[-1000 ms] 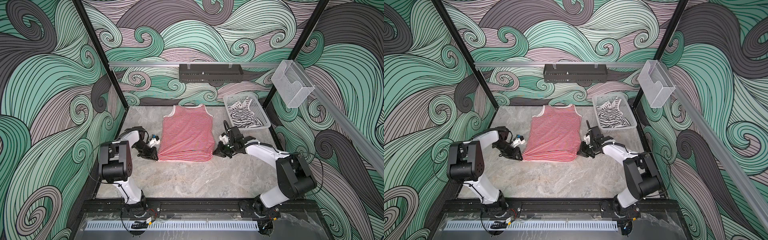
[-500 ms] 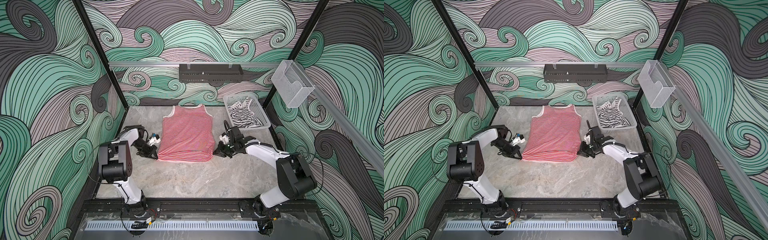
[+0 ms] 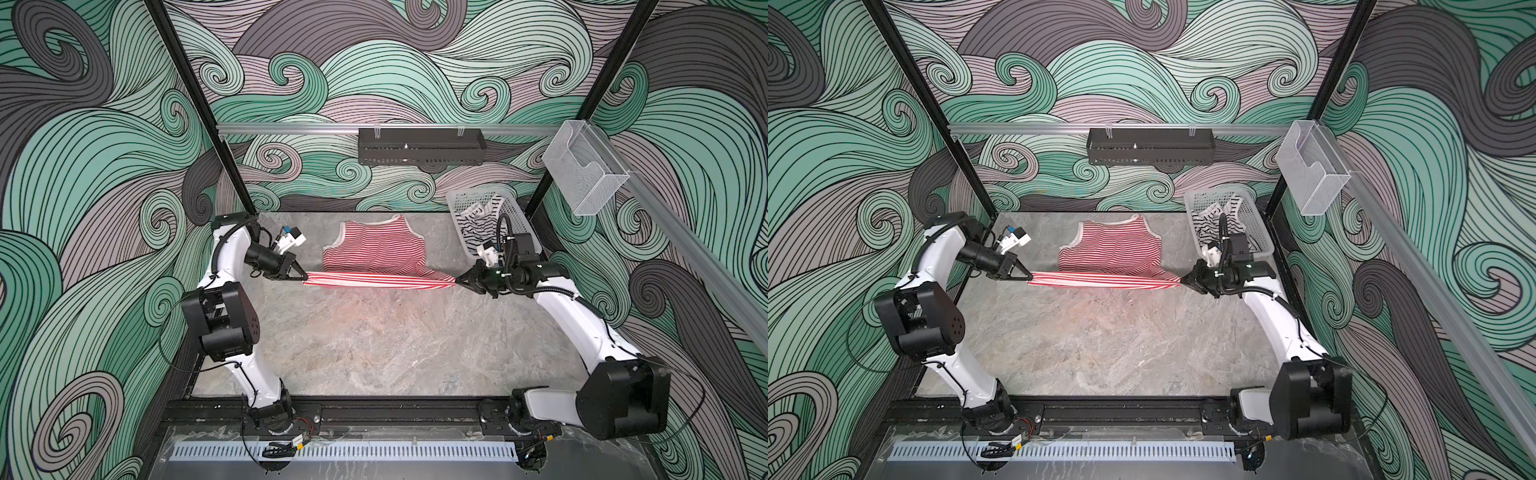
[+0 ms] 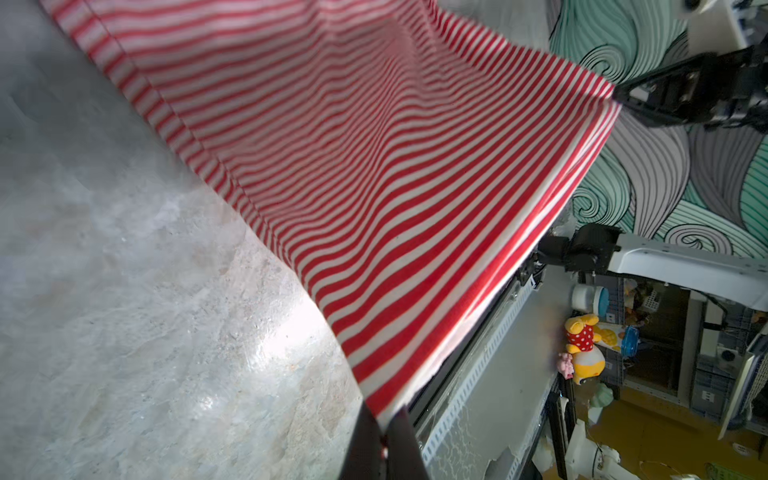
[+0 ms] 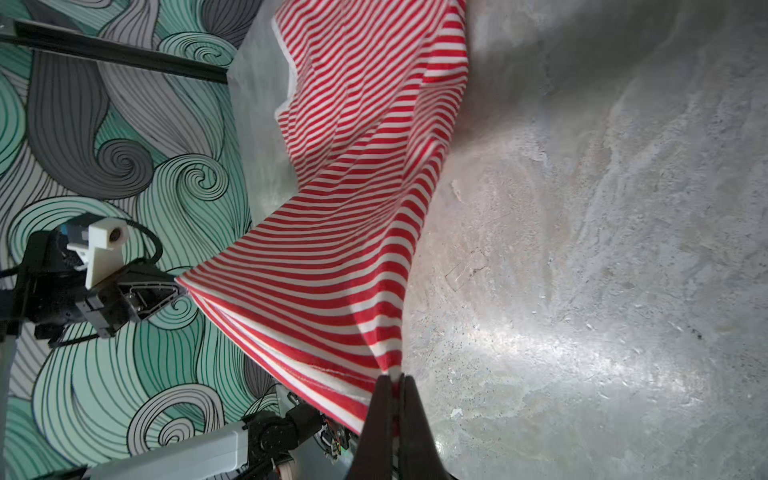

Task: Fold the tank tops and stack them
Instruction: 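Lift the tank top high with both grippers and carry it away from the robot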

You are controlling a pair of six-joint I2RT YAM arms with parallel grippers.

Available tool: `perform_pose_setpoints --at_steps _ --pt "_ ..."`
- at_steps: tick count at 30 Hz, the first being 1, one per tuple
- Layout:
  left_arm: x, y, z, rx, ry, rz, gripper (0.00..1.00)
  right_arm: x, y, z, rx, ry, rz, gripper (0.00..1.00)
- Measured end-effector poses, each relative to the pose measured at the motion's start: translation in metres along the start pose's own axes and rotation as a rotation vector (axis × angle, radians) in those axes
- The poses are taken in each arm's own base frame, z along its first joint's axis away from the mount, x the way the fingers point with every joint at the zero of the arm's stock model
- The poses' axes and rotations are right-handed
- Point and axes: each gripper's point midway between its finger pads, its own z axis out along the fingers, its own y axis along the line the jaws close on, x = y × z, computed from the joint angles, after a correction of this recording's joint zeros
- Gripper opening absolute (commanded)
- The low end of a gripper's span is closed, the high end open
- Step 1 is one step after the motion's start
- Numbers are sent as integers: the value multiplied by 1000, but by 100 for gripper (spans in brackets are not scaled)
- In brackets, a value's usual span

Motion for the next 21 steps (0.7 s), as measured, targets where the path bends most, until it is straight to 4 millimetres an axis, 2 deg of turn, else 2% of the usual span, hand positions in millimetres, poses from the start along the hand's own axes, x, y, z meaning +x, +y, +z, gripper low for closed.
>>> perform_pose_setpoints --at_steps 3,7,11,13,17,21 --pt "-31 -12 -28 -19 -110 78 0 -7 36 -25 -78 -31 -49 0" --pt "-52 -40 -58 -46 -215 166 0 -17 88 -68 -164 -111 -135 0" --pt "-71 -74 -94 -102 -325 251 0 -19 140 -121 -237 -204 -234 0" --pt "-77 -97 -115 -137 -390 298 0 -17 168 -153 -272 -255 -293 0" --pt "-75 -152 -155 -212 -518 400 0 -5 204 -200 -311 -328 -373 0" --pt "-56 -211 -187 -271 -643 477 0 10 230 -240 -332 -391 -439 0"
